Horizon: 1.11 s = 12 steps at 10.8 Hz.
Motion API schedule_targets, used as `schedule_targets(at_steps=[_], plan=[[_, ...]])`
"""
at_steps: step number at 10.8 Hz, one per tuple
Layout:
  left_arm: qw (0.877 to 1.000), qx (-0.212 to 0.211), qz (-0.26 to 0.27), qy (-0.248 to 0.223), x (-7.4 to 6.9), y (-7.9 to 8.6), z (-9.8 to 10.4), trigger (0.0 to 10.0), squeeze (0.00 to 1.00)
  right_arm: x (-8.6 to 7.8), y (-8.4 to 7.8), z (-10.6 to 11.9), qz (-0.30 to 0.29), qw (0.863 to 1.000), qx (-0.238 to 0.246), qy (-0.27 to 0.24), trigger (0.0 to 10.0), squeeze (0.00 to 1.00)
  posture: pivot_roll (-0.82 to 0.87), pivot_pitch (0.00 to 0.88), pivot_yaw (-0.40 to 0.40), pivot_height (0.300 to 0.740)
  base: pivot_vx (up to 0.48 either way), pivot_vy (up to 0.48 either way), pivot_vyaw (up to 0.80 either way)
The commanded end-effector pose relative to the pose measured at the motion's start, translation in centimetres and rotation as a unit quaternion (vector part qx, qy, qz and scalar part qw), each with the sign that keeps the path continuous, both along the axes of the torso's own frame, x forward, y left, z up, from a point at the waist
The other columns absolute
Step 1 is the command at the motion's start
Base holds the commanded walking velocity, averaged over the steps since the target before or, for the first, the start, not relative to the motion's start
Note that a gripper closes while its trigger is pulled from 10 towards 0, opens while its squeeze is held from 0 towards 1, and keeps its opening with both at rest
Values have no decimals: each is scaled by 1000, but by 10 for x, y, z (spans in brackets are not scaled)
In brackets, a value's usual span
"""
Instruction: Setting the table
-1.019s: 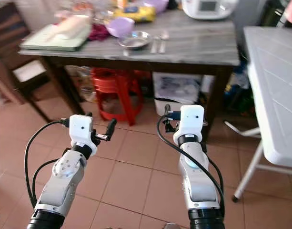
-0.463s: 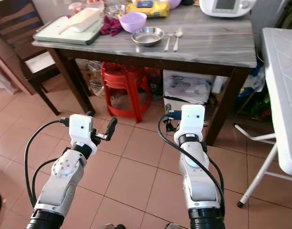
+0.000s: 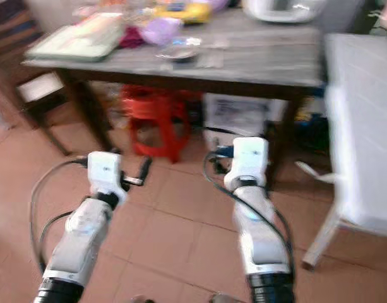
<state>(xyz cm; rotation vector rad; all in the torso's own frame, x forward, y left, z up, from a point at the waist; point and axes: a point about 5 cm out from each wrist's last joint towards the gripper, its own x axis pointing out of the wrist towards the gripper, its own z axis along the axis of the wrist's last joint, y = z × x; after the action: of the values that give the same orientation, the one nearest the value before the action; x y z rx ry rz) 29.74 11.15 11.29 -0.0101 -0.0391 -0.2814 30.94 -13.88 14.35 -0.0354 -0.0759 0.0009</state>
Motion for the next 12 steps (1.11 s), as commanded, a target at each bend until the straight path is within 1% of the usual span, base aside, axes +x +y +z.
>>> schedule_targets(at_steps=[1,7,9,10,12], plan=[[1000,7,8,1,0,8,0,10000,0,0,7,0,10,1000,9,3,10000,0,11,119,103,740,0,-330,-544],[1000,8,7,-1,0,7,1,10000,0,1,7,2,9,1000,5,-4,10000,0,7,117,103,740,0,-332,0],[1000,4,7,-8,1,7,6,10000,0,0,3,14,-5,999,-18,-49,10000,0,8,114,106,740,0,-328,0],[1000,-4,5,-20,3,6,14,10000,0,-1,-1,24,-17,997,-16,-73,10000,0,7,112,107,740,0,-330,0],[1000,-4,5,-21,3,6,15,10000,0,-5,-6,25,-27,996,-18,-79,10000,0,6,113,103,740,0,-330,0]])
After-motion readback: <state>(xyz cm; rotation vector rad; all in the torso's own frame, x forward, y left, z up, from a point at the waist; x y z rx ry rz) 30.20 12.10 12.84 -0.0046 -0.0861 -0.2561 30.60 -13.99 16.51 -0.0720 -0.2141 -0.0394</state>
